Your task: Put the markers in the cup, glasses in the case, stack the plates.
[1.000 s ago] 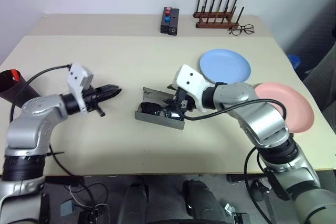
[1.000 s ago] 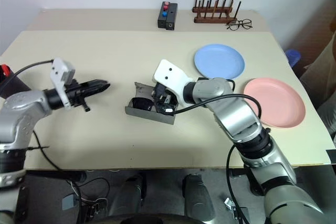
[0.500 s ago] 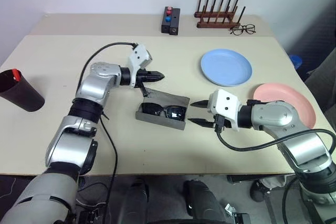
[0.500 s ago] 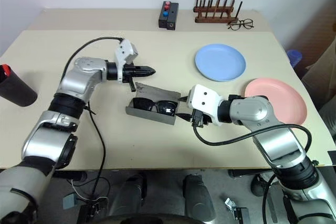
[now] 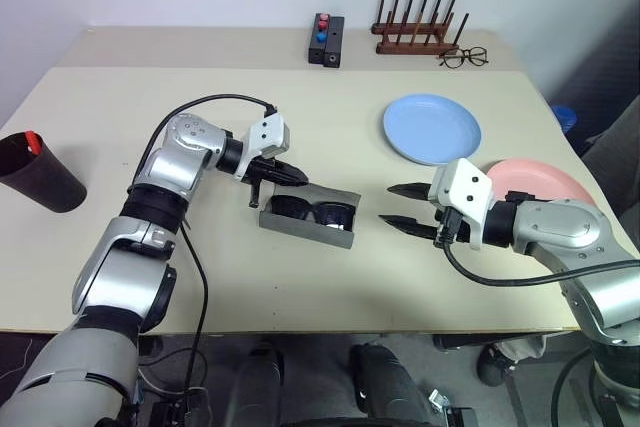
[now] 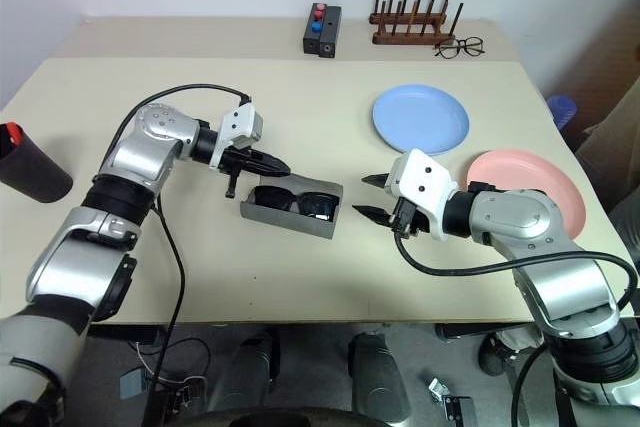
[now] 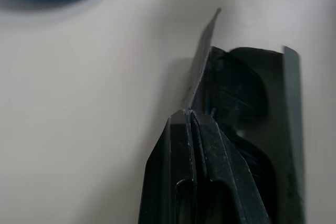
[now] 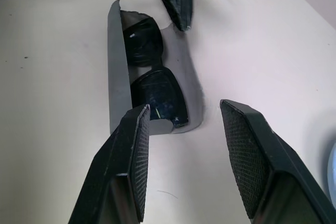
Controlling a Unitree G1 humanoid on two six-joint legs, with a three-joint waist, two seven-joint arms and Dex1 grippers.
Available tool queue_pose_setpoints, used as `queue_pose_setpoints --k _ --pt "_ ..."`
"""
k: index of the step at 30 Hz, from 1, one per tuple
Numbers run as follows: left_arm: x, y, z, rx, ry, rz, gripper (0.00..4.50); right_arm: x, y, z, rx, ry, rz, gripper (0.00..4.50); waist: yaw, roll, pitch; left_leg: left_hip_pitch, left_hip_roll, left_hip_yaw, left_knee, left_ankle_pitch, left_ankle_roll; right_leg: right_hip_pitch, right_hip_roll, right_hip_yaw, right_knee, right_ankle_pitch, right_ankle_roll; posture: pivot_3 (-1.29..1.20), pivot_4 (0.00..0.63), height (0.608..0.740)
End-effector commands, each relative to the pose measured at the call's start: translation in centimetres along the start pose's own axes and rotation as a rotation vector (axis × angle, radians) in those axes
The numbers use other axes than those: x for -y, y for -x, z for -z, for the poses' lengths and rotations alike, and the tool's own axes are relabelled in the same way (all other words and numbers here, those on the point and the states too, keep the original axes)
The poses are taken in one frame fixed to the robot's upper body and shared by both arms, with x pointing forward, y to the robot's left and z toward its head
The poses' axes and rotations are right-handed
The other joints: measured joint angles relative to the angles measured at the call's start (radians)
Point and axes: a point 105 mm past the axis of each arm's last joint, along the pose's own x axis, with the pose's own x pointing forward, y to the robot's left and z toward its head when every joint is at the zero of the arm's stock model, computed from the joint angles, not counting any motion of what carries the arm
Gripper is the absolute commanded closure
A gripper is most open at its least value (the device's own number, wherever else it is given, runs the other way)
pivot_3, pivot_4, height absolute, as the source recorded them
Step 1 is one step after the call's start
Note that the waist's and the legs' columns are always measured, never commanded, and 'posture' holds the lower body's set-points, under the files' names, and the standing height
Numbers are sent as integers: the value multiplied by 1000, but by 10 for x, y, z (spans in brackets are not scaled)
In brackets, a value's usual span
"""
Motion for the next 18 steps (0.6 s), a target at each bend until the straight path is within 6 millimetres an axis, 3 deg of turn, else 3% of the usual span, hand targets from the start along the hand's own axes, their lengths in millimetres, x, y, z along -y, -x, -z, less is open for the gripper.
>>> queue_pose_setpoints --k 1,8,18 --pt "-6 1 -6 67 62 -56 4439 3 3 -8 33 28 1 2349 2 0 0 0 0 0 0 0 0 0 0 0 0 0 0 0 150 738" --pt "-37 0 -6 50 50 -266 4439 0 -3 -7 48 29 -27 2349 6 0 0 -1 0 0 2 0 0 0 0 0 0 0 0 0 150 738" --pt "-32 -8 5 -4 22 -215 4439 -6 -7 -6 60 22 -32 2349 4 0 0 -1 0 0 1 0 0 0 0 0 0 0 1 0 150 738"
